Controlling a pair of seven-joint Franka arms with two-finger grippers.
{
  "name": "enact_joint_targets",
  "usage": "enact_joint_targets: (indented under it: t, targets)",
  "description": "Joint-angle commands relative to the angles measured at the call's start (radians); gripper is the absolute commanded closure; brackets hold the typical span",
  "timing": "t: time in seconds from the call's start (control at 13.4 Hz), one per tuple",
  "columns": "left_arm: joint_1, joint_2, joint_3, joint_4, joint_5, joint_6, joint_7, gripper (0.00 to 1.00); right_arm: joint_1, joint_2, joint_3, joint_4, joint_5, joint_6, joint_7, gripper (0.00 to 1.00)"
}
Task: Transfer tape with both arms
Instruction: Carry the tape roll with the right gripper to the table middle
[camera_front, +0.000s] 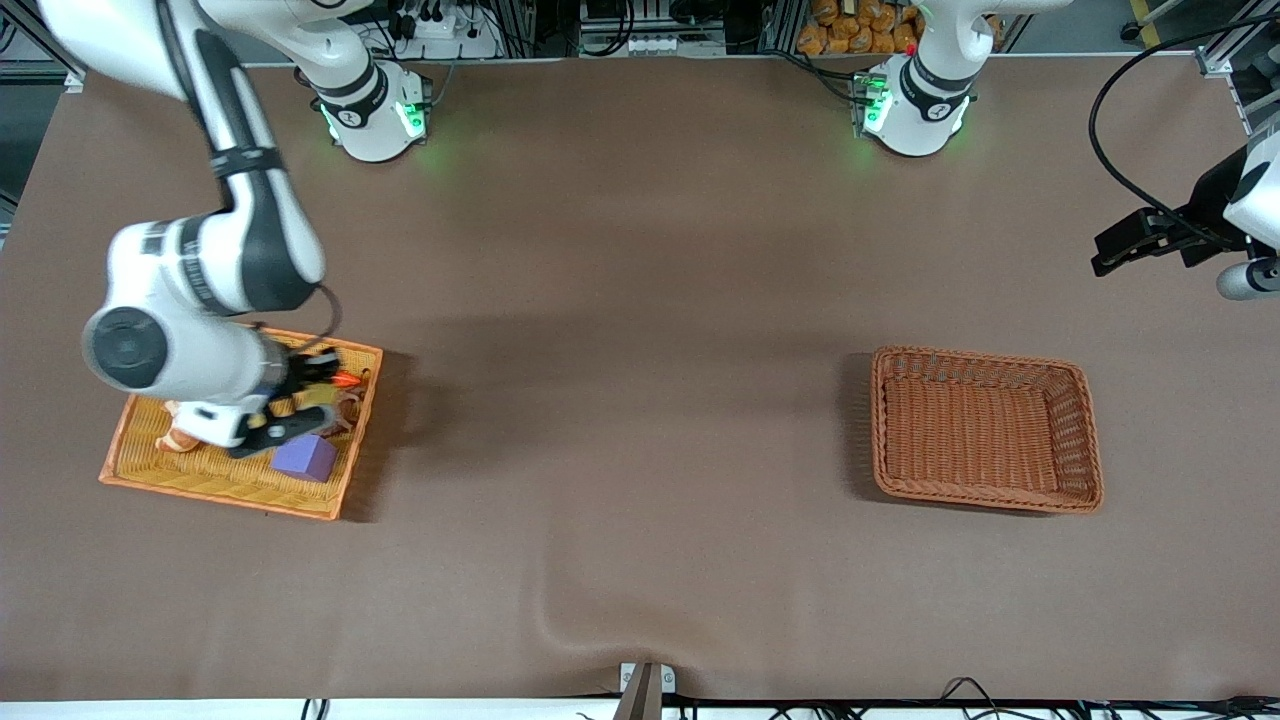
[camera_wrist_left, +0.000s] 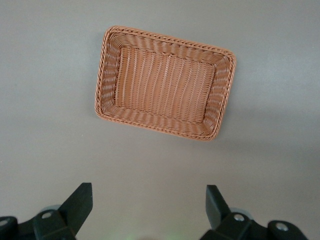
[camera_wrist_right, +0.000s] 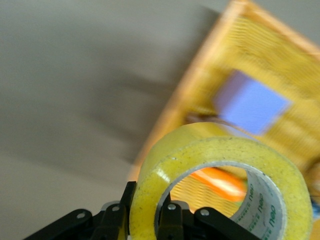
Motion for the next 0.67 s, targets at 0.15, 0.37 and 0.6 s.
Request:
enact_joint_targets:
  t: [0.15, 0.37, 0.6]
  targets:
    - [0.001, -0.014, -0.007, -0.018, 0.005, 0.021, 0.0, 0.0, 0.294, 0.059, -0.007, 0.021, 0.107, 0.139, 0.457, 1.0]
    - [0.002, -0.014, -0.01, -0.027, 0.005, 0.021, 0.0, 0.0, 0.495, 0.23, -0.007, 0.157, 0.136, 0.259, 0.696, 1.0]
    - [0.004, -0.02, -0.011, -0.036, 0.003, 0.021, 0.0, 0.0, 0.546, 0.458, -0.009, 0.435, 0.132, 0.265, 0.876, 1.0]
